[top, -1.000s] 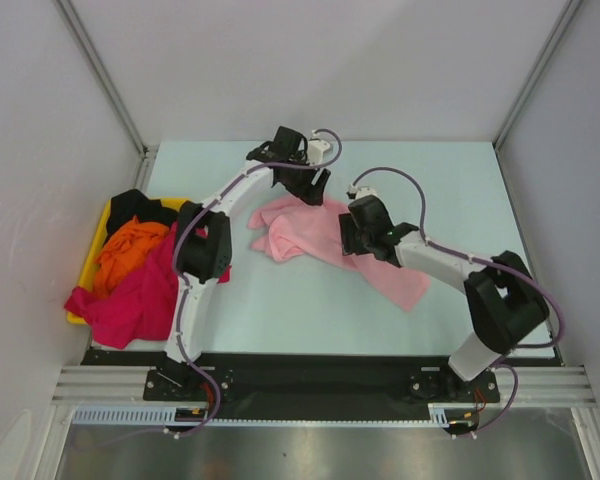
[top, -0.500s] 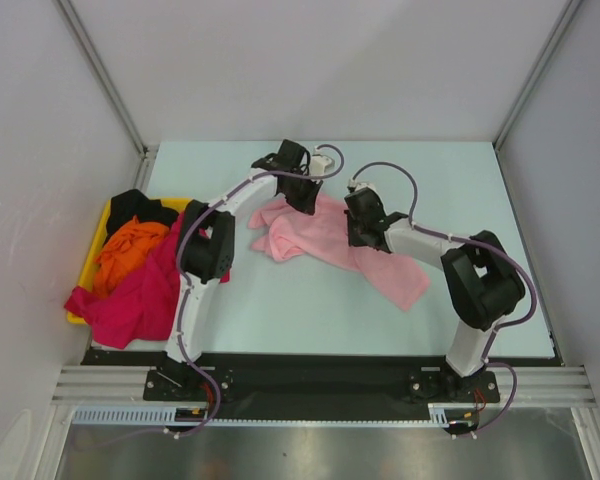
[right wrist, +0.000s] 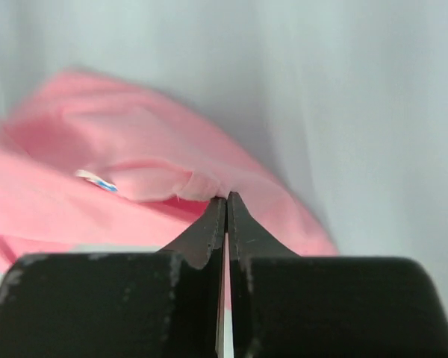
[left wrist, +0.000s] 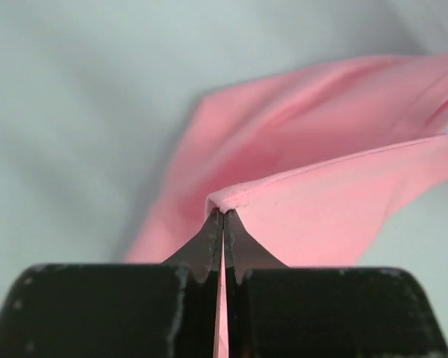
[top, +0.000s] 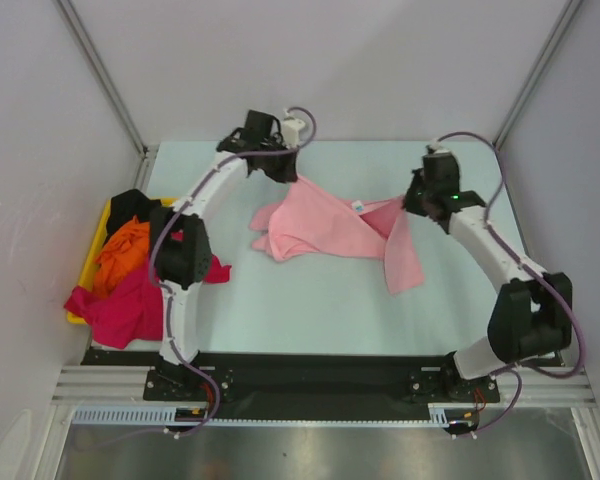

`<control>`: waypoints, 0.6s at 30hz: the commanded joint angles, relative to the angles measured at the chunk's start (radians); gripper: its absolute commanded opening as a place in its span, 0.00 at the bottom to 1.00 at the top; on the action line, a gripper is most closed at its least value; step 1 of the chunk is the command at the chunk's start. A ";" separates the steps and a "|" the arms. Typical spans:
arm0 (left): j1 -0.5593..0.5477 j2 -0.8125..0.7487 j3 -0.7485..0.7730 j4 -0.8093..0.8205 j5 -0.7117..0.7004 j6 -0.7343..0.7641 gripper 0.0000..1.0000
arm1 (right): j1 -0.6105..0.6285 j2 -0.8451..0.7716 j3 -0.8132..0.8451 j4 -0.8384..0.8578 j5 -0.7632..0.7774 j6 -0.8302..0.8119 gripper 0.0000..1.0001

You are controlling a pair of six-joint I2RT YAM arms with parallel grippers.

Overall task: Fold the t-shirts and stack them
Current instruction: Flatten the tshirt out

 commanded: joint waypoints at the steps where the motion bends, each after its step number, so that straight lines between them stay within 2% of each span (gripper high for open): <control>1: 0.120 -0.196 0.152 -0.035 0.054 -0.034 0.00 | -0.117 -0.126 0.078 -0.068 -0.121 0.023 0.00; 6: 0.263 -0.288 0.310 -0.052 0.083 -0.069 0.00 | -0.256 -0.155 0.218 -0.062 -0.289 0.071 0.00; 11: 0.343 -0.402 0.338 -0.061 0.083 -0.034 0.00 | -0.339 -0.123 0.384 -0.063 -0.382 0.139 0.00; 14: 0.352 -0.512 0.190 -0.110 0.094 0.043 0.01 | -0.382 -0.160 0.338 -0.094 -0.408 0.179 0.00; 15: 0.352 -0.552 0.050 -0.110 0.095 0.081 0.00 | -0.393 -0.175 0.315 -0.109 -0.405 0.180 0.00; 17: 0.352 -0.668 -0.107 -0.101 0.094 0.107 0.00 | -0.396 -0.242 0.246 -0.163 -0.370 0.179 0.00; 18: 0.352 -0.702 -0.246 -0.104 0.094 0.121 0.00 | -0.398 -0.270 0.164 -0.178 -0.360 0.179 0.00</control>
